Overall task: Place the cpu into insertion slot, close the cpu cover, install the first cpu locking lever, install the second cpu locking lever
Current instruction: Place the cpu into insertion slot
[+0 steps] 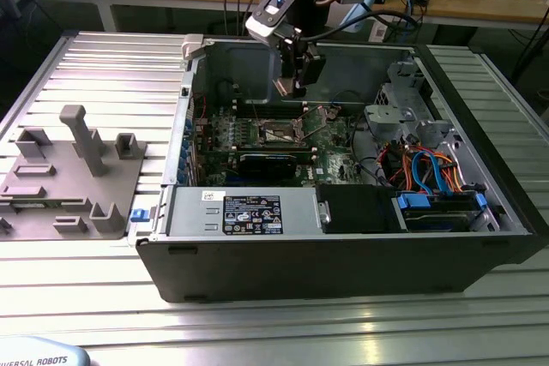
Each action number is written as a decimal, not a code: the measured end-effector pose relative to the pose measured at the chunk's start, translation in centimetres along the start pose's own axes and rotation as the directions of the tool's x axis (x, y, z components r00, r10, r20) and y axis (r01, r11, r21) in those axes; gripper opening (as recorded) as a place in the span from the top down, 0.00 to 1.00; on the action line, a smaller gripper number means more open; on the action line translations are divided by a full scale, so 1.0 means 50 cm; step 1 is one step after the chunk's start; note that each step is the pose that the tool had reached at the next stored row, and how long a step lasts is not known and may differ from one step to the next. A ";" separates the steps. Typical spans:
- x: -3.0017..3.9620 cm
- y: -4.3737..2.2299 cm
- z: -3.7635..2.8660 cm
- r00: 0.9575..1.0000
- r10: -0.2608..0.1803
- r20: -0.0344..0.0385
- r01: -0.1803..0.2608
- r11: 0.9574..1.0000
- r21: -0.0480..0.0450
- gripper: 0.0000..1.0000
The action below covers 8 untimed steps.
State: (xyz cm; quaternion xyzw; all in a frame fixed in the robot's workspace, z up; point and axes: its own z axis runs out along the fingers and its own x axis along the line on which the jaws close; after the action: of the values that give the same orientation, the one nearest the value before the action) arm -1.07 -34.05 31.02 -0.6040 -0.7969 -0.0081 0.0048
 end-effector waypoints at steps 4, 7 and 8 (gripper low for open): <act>0.000 0.000 0.000 1.000 0.023 0.000 -0.023 1.000 0.000 0.45; 0.000 0.000 0.000 0.999 0.035 0.000 -0.035 0.999 -0.001 0.45; 0.000 0.000 0.000 0.999 0.038 0.000 -0.038 0.999 -0.001 0.45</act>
State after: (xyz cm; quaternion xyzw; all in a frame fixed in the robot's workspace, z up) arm -1.07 -34.05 31.02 -0.6192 -0.7852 -0.0083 0.0047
